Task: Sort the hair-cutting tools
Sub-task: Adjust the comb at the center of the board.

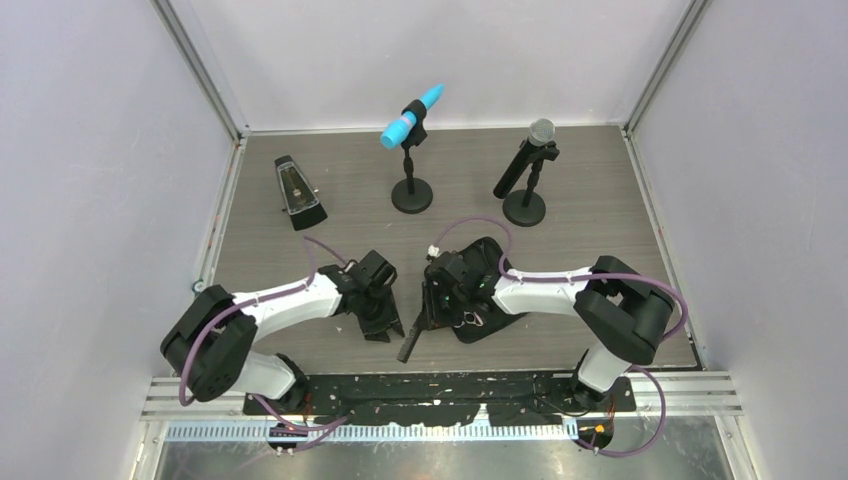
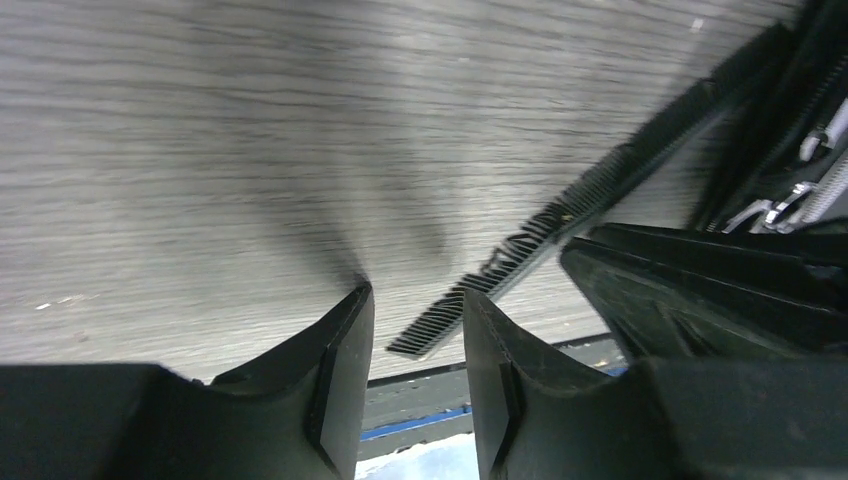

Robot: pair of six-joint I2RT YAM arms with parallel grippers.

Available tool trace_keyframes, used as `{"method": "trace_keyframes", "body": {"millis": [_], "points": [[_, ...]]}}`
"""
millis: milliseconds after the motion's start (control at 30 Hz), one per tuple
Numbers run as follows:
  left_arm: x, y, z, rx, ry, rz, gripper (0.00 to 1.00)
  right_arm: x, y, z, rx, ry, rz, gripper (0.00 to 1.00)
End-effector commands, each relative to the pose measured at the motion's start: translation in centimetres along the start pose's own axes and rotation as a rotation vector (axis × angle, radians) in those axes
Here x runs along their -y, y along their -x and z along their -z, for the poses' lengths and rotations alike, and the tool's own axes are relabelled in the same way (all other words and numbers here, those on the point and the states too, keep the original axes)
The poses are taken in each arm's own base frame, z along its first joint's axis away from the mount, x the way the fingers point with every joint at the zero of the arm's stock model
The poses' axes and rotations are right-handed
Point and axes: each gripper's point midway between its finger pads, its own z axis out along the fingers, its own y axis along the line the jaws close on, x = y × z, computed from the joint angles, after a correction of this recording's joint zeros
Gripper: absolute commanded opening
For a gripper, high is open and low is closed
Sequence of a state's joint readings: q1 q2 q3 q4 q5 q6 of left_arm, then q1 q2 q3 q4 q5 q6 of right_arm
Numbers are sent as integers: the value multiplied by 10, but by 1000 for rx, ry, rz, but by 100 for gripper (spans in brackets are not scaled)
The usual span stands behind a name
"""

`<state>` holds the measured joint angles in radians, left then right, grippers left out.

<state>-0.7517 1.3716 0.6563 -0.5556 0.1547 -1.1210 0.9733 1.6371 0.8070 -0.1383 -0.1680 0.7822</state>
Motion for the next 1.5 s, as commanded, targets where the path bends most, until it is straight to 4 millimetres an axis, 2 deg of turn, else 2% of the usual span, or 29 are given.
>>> {"method": "trace_keyframes", "body": {"millis": [0,167,267,433,567,667,1067,1167,1233,1300,1367,1467], "points": [[24,-3,-10,-33,-114,-4,40,9,6,-10,58,-33,-91,31],[33,-7,-17,-56,-154,-7,42,15,8,-22,60,-42,-132,31],[38,-6,-18,-51,-180,-13,44,12,9,-31,48,-8,-152,31],[51,2,-18,-2,-256,3,45,12,3,-43,9,23,-166,31],[57,11,-17,48,-296,32,45,11,1,-44,2,49,-172,31],[64,20,-10,102,-332,50,45,12,0,-44,4,56,-177,31],[88,52,40,316,-477,72,44,17,-5,-43,-2,75,-188,31],[74,51,37,315,-404,94,45,17,-4,-43,0,80,-190,31],[52,49,28,312,-300,129,47,17,-4,-42,2,81,-189,31],[38,46,20,299,-232,153,49,17,-3,-42,4,82,-188,31],[36,44,11,277,-218,155,49,17,-3,-42,3,83,-187,31],[44,45,3,264,-235,143,51,16,-3,-43,0,87,-185,31]]}}
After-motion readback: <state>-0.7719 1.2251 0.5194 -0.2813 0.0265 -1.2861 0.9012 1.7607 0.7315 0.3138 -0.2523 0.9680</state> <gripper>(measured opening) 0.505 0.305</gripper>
